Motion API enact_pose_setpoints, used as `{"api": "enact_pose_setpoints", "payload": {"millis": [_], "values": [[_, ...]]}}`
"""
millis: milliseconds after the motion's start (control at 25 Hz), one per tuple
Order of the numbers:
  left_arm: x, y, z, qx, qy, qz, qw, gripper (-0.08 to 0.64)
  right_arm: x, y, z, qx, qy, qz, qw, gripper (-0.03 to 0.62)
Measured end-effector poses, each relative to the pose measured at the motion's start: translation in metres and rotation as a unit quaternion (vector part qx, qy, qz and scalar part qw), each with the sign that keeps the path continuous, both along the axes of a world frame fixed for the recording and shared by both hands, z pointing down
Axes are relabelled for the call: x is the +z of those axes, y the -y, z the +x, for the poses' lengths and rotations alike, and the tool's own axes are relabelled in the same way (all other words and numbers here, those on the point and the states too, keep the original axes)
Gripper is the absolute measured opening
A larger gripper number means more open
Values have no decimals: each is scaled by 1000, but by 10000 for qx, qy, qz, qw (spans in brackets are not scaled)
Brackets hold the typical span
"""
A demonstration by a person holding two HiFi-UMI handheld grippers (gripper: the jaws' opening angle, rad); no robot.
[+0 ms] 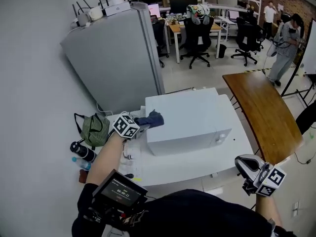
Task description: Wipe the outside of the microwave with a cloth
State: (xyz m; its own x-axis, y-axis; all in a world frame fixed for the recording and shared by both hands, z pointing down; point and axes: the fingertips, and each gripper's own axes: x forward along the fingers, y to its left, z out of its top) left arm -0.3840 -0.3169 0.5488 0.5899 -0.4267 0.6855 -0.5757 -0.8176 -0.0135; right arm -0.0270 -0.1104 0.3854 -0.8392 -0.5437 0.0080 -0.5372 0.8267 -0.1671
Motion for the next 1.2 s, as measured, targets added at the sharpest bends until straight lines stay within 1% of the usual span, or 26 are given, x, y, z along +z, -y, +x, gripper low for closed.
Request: {"api": "enact_pose_setpoints", "payload": {"millis": [40,80,160,200,240,280,320,360,400,480,560,640,720,800,840,920,1000,1080,1160,1200], "values": [[6,-9,-30,-154,118,-84,9998,55,2,-2,-19,-112,-27,-16,9999,5],[13,-20,-58,-275,310,-194,9990,55,3,-3,-35,-215,-53,-36,9997,5],[25,-39,-100,-488,656,-364,9960,55,0,-4,-55,-367,-58,-68,9993,5],[22,-44,-113,-610,688,-351,9951,55,-4,-4,-59,-410,-38,-72,9991,5],[14,-45,-118,-722,622,-258,9951,55,-7,-4,-61,-432,-18,-66,9990,5],[0,-42,-115,-785,490,-102,9957,55,-10,-4,-59,-435,-4,-52,9990,5],[-18,-36,-103,-772,323,89,9965,55,-11,-3,-55,-421,11,-33,9991,5],[-36,-29,-82,-676,145,285,9972,55,-11,-2,-47,-394,35,-9,9992,5],[-54,-22,-52,-507,-26,464,9976,55,-11,-1,-36,-359,70,16,9993,5],[-80,-10,27,-44,-304,735,9968,55,-9,1,-3,-265,149,58,9995,5],[-91,1,117,443,-498,883,9939,55,-6,2,41,-89,211,59,9997,5],[-89,9,209,916,-623,908,9897,55,-3,0,95,194,232,24,9995,5],[-75,12,295,1375,-644,840,9848,55,0,-5,150,544,214,-26,9983,5],[-56,10,364,1792,-539,752,9795,55,3,-11,200,901,239,-83,9956,5],[-46,9,388,1962,-432,707,9771,55,6,-14,219,1055,260,-110,9940,5],[-24,7,415,2201,-150,611,9735,55,11,-21,244,1276,287,-158,9913,5],[-9,5,419,2324,63,527,9712,55,13,-26,253,1381,291,-186,9898,5],[-4,2,406,2285,24,396,9727,55,13,-28,248,1371,284,-199,9900,5],[-3,-3,375,2129,-38,256,9767,55,11,-28,229,1249,255,-189,9917,5],[-3,-6,353,2034,-43,208,9789,55,9,-27,215,1155,234,-169,9929,5]]}}
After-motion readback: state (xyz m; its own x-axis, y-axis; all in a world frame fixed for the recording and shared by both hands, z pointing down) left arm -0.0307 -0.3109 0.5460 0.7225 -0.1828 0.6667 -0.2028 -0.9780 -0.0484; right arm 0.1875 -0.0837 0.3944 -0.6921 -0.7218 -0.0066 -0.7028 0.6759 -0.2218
